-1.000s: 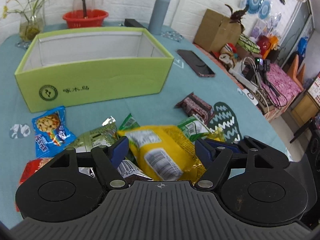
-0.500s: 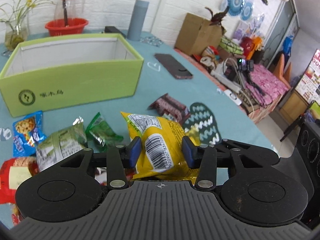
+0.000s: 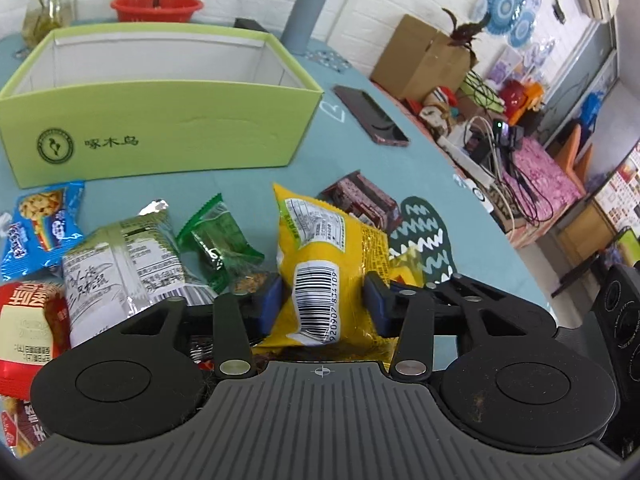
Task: Organize snacks
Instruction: 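Carry the yellow chip bag into the green box and open both grippers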
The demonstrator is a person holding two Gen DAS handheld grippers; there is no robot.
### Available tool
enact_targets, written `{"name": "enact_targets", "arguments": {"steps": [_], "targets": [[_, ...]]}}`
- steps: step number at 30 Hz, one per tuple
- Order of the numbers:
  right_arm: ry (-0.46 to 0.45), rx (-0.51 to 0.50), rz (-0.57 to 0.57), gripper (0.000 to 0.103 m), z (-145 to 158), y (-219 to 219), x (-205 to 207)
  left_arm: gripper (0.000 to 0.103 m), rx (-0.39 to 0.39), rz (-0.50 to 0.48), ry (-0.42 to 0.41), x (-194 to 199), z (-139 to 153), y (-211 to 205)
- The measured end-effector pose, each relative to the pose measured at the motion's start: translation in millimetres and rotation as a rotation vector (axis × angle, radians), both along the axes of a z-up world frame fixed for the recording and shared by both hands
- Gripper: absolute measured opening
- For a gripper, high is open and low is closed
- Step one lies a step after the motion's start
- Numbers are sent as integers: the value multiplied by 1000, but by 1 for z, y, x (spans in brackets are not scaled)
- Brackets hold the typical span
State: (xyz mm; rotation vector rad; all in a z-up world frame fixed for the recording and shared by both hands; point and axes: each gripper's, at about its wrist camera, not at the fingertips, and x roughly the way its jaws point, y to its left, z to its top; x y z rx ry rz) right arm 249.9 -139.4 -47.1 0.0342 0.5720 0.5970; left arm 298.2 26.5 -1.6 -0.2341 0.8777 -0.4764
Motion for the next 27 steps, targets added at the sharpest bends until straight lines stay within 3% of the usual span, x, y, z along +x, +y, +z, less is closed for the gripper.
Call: {"name": "enact_targets", "arguments": {"steps": [3, 7, 11, 15, 21, 23, 25, 27], "targets": [[-20, -8, 22, 70, 10, 4, 4, 19, -26, 12, -15, 0, 9, 9], [-120, -53, 52, 71, 41, 17, 19, 19, -38, 27, -95, 14, 44, 22], [-208, -75, 95, 73, 78, 41, 71, 20, -19, 66, -194, 50, 82, 40], [-197, -75, 131, 73, 92, 69, 136, 20, 11, 131, -210, 104, 97, 62], [-86, -118, 180, 73, 67, 108, 212, 20, 55, 189, -129, 173, 64, 91], [-43, -129, 191, 73, 51, 116, 227, 22, 59, 197, -88, 186, 41, 96], [-15, -140, 192, 75, 37, 119, 234, 32, 59, 203, -54, 192, 23, 102], [-19, -123, 171, 76, 34, 112, 232, 33, 49, 222, -50, 190, 15, 108]]}}
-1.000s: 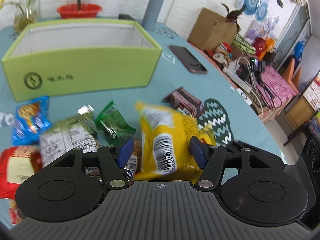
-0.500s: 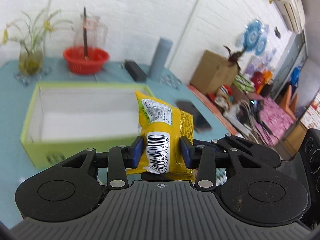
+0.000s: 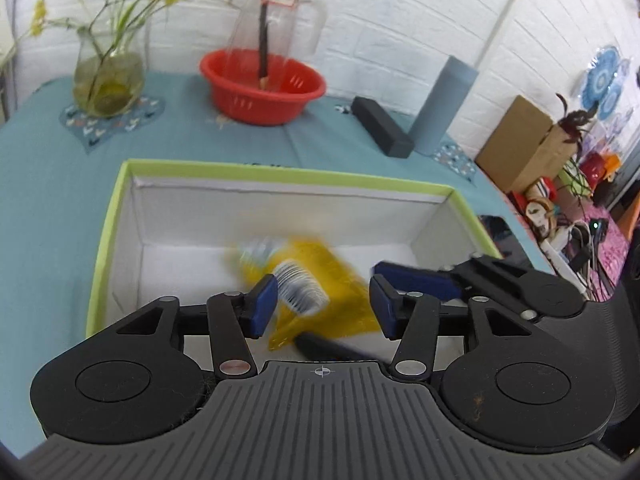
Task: Organize snacks
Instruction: 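Carry the yellow chip bag into the green box and open both grippers, then grasp the silver foil snack bag with both grippers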
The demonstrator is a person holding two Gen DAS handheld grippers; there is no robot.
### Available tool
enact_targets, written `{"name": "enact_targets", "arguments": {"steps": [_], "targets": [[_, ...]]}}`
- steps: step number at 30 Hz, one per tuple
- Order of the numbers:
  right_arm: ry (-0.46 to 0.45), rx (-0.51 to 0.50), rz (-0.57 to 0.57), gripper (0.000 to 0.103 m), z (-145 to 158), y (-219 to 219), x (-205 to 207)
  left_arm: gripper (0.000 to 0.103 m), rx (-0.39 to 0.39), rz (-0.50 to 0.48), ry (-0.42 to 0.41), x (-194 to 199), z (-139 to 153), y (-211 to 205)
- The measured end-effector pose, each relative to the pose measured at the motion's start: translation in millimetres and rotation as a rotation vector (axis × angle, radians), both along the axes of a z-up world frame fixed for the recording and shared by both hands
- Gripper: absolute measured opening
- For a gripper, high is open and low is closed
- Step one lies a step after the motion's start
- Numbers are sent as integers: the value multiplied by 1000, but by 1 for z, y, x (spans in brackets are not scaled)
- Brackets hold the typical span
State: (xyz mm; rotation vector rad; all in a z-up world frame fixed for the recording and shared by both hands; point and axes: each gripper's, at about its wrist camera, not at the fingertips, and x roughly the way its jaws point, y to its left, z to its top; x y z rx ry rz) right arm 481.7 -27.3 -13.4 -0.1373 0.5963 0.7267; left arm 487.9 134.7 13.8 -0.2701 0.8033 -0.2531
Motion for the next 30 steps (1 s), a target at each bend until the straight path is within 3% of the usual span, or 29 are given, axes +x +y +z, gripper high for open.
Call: {"name": "enact_targets", "arguments": {"steps": [6, 9, 16, 21, 23, 25, 30], "targets": [[-113, 78, -37, 93, 29, -42, -58, 45, -31, 28, -111, -50, 28, 12], [-131, 94, -31, 93, 33, -59, -99, 50, -23, 27, -133, -86, 34, 10], [-43, 106, 19, 93, 8, -62, -174, 51, -101, 62, -61, -169, 10, 7], [-21, 68, 26, 93, -7, -48, -184, 50, -149, 76, 18, -195, -9, 3], [-9, 59, 15, 93, -11, -44, -180, 47, -160, 64, 36, -195, -14, 0], [20, 53, 9, 93, -17, -40, -179, 35, -144, 67, 56, -191, -19, -3], [21, 74, 35, 91, -15, -38, -203, 20, -114, 70, 41, -202, -20, -2]]}}
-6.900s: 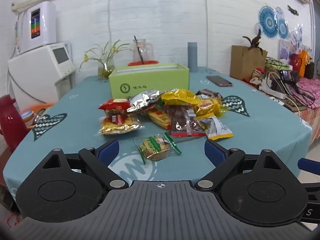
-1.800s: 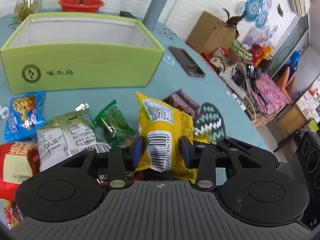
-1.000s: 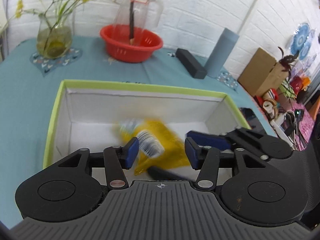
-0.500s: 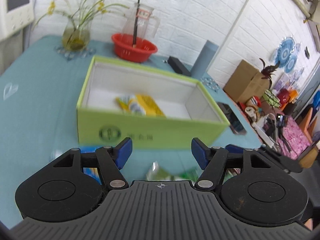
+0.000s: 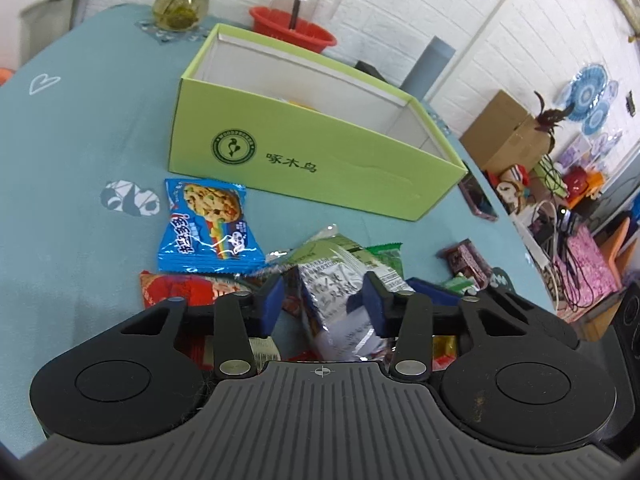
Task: Organize snacks
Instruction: 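Grasp the silver foil snack bag with both grippers, then lower the silver foil bag into the green box and release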
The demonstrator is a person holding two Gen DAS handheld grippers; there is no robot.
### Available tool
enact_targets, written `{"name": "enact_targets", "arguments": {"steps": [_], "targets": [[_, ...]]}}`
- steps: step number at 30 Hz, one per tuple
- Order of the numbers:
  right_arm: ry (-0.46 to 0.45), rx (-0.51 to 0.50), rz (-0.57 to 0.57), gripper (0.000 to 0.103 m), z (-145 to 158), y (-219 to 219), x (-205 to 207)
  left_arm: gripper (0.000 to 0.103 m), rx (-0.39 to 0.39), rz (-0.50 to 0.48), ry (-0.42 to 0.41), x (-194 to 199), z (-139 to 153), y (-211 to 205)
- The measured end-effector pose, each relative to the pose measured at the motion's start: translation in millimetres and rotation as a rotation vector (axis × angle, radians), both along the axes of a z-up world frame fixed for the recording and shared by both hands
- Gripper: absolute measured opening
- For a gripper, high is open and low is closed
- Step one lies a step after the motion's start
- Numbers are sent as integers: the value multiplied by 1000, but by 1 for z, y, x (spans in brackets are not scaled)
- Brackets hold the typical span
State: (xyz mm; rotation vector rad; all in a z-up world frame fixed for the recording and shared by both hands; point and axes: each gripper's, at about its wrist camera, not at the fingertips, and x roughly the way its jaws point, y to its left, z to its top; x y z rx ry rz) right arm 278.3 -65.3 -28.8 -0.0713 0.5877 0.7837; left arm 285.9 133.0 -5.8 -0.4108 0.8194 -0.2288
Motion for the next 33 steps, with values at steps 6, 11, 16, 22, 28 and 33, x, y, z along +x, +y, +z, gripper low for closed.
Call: {"name": "enact_targets", "arguments": {"steps": [6, 11, 16, 22, 28, 33], "targets": [[-37, -23, -34, 91, 1, 0, 2, 36, -2, -9, 6, 3, 0, 2], [1, -13, -50, 91, -8, -5, 12, 47, 19, -21, -11, 6, -1, -9], [70, 1, -20, 85, -19, 5, 25, 56, 34, -21, -14, 3, -3, -14], [-12, 0, -32, 76, -4, -2, -6, 21, -24, -75, -46, -8, 8, -24], [-104, 36, -85, 78, 26, -24, -12, 22, -15, -121, -140, -6, 46, -47], [-169, 47, -130, 79, 48, -36, 25, 23, 9, -143, -187, 34, 74, -63]]}}
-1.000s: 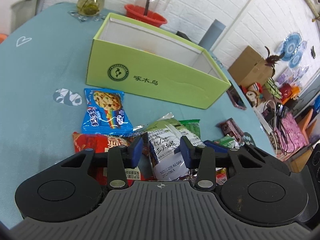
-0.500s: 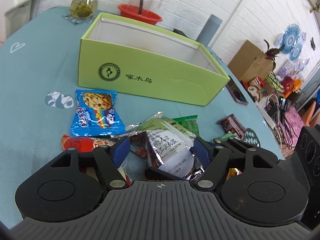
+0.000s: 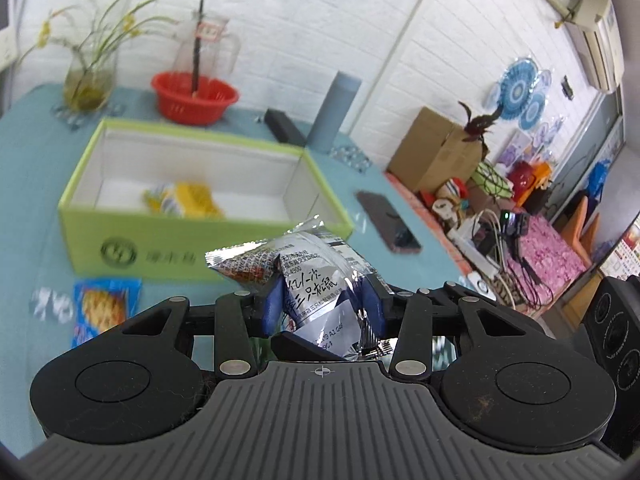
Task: Organize snacks
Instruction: 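Lower the silver foil bag into the green box and release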
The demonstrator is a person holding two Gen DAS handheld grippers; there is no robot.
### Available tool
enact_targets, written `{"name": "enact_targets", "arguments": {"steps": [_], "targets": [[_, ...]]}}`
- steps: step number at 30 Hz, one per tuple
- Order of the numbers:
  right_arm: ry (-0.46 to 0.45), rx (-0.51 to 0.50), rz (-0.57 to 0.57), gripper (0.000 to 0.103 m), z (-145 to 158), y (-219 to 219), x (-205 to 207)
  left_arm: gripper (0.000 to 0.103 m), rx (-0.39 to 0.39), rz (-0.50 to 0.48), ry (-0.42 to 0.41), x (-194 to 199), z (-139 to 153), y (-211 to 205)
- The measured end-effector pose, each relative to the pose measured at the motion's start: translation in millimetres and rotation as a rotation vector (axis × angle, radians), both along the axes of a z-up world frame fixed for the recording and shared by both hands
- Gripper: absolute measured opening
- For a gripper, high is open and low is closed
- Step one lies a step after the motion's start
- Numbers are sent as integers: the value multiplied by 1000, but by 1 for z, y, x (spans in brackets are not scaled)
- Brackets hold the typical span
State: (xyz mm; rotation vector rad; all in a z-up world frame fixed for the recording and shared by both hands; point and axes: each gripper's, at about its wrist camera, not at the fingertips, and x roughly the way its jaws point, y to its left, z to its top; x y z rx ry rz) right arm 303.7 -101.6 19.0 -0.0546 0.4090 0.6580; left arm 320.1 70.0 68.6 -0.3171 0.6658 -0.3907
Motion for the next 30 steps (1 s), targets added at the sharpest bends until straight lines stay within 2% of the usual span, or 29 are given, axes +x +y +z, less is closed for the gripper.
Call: {"name": "enact_targets", "arguments": {"steps": [5, 8, 13, 17, 19, 21, 26, 30], "targets": [[-6, 29, -14, 79, 16, -3, 71, 23, 41, 13, -55, 64, 20, -7], [1, 11, -16, 79, 13, 5, 111, 23, 31, 22, -34, 105, 18, -1], [66, -16, -13, 79, -11, 15, 164, 23, 55, 20, 25, 163, -9, 5], [112, -39, 0, 80, -36, 21, 184, 27, 73, 12, 73, 187, -37, 8], [113, -43, 5, 86, -39, 23, 184, 43, 106, 20, 71, 188, -42, 9], [83, -48, 6, 89, -31, 23, 176, 48, 103, 29, 43, 180, -39, 13], [-3, -33, -4, 91, 2, 8, 135, 51, 68, 37, -20, 139, -13, 25], [-40, -23, -3, 93, 15, -7, 78, 55, 55, 39, -58, 86, 4, 29]]}}
